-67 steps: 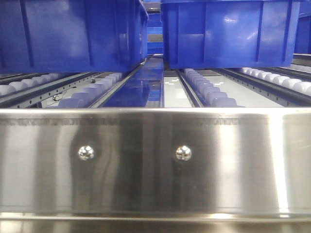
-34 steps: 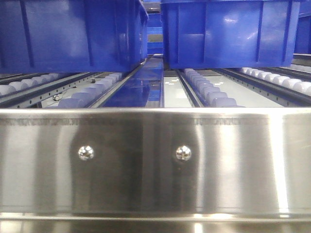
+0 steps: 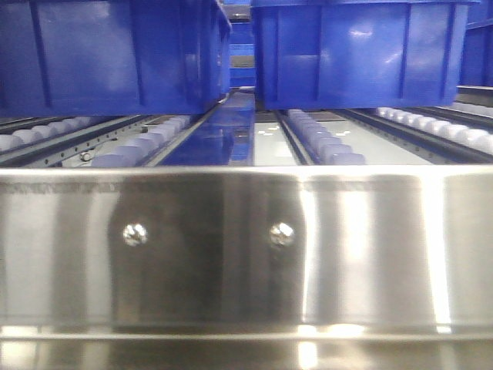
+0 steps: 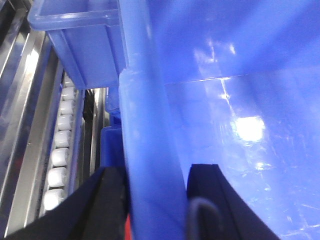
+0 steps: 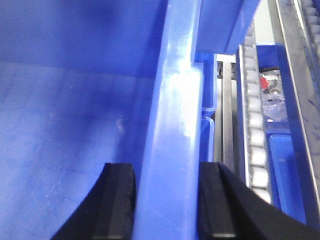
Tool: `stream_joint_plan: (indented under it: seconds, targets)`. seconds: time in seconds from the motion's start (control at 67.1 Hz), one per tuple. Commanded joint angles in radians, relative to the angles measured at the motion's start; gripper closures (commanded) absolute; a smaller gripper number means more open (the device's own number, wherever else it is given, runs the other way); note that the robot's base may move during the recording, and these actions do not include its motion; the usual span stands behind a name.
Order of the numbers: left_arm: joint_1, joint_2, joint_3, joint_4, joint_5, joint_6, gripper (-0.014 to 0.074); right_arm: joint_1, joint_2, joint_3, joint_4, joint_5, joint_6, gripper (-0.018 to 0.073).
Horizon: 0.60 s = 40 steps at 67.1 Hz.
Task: Move blue bin to conveyor side
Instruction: 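Lift the blue bin and pull it off the roller shelf, then drive the base to the conveyor while holding the bin with both grippers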
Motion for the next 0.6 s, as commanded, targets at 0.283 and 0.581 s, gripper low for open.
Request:
stream_joint_plan:
  seconds: [0.283, 0.581]
  targets:
    - [-0.012, -0.014, -0.024, -0.029, -0.095, 0.011, 0.0614, 0.001, -0.016, -0.02, 0.011, -0.097, -0.022, 0.0636]
    - [-0.012, -0.014, -0.024, -0.029, -0.095, 0.011, 0.0614, 0.001, -0.016, -0.02, 0.011, -0.099, -0.022, 0.0636]
